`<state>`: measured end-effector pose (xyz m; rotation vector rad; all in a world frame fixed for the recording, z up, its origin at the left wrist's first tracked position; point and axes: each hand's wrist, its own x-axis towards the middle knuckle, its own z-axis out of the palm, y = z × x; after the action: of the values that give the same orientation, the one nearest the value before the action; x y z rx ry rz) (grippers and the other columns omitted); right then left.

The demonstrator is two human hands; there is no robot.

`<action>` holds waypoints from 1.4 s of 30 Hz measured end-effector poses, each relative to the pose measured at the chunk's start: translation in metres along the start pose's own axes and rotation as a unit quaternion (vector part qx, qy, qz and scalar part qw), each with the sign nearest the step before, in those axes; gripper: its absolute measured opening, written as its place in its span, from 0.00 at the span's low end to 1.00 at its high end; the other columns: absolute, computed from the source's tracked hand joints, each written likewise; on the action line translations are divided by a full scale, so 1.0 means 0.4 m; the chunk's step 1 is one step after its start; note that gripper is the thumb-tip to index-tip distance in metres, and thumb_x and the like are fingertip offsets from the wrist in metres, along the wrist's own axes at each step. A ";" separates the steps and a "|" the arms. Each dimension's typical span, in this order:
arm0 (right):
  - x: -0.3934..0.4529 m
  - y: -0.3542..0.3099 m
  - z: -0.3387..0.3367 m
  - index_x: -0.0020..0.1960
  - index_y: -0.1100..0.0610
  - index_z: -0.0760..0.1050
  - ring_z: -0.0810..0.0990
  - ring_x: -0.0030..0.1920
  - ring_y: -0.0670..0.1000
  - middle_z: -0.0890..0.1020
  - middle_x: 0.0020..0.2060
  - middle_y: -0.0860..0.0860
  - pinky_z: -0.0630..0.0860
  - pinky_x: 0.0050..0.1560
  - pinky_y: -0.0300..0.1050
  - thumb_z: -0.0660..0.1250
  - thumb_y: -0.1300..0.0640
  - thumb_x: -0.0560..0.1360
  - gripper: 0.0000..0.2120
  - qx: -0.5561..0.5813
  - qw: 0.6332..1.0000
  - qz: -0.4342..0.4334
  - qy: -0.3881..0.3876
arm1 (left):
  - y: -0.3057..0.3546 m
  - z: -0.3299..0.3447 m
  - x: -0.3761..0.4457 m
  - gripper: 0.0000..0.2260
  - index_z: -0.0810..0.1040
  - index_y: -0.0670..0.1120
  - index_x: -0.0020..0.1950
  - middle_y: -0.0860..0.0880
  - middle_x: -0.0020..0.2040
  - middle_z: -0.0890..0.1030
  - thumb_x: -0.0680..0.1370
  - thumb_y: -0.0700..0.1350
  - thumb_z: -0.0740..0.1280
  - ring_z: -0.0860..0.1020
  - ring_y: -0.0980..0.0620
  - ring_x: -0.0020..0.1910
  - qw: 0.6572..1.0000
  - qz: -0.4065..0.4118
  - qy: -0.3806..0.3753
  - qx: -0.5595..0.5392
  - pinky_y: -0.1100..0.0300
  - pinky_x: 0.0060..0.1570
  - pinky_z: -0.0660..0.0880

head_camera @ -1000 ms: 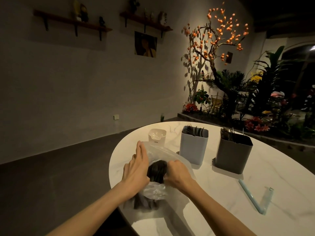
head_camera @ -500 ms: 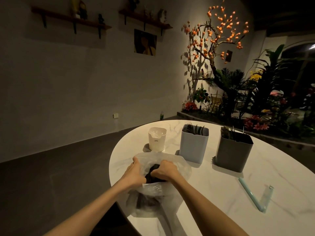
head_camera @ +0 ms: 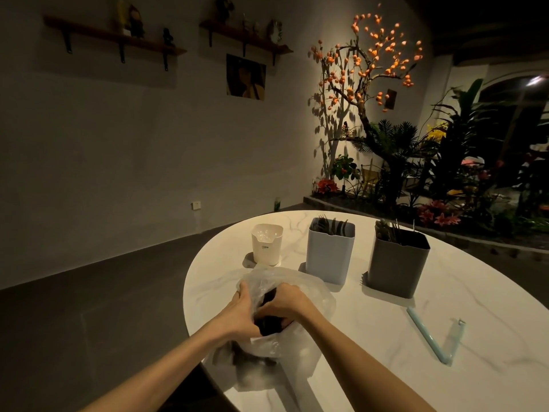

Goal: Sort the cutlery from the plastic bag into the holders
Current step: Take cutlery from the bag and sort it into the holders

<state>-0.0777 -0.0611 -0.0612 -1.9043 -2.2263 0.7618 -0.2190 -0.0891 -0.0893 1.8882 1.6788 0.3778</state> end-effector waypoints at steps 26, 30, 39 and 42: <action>-0.029 0.041 -0.056 0.51 0.63 0.79 0.81 0.35 0.51 0.82 0.37 0.57 0.84 0.48 0.47 0.68 0.60 0.79 0.06 0.470 0.872 0.119 -0.069 | 0.030 -0.012 -0.025 0.60 0.23 0.55 0.76 0.46 0.82 0.47 0.71 0.44 0.75 0.67 0.43 0.74 0.997 0.045 -0.003 0.059 0.54 0.67 0.73; -0.029 0.051 -0.046 0.55 0.61 0.78 0.82 0.45 0.53 0.82 0.44 0.57 0.81 0.58 0.51 0.68 0.56 0.80 0.09 0.457 0.884 0.090 -0.033 | 0.043 -0.003 -0.029 0.62 0.25 0.60 0.76 0.49 0.82 0.49 0.66 0.56 0.77 0.57 0.43 0.79 0.998 0.059 0.004 -0.011 0.45 0.74 0.67; -0.035 0.095 -0.042 0.55 0.58 0.79 0.80 0.48 0.53 0.81 0.46 0.53 0.81 0.53 0.47 0.71 0.51 0.76 0.12 0.046 0.984 -0.024 0.171 | 0.050 0.014 -0.046 0.62 0.23 0.54 0.76 0.44 0.82 0.40 0.70 0.50 0.78 0.48 0.41 0.81 0.998 0.055 -0.021 0.038 0.46 0.78 0.58; -0.057 0.094 -0.030 0.64 0.53 0.75 0.79 0.57 0.54 0.80 0.56 0.52 0.78 0.60 0.47 0.73 0.44 0.74 0.22 -0.075 0.990 -0.004 0.123 | 0.054 0.013 -0.042 0.62 0.23 0.53 0.76 0.44 0.82 0.39 0.71 0.50 0.78 0.47 0.40 0.81 0.998 0.048 -0.013 0.044 0.45 0.78 0.57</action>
<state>-0.0345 -0.0759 -0.0622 -1.9322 -2.1899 0.3433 -0.2014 -0.1074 -0.0780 2.0348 1.6161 0.3214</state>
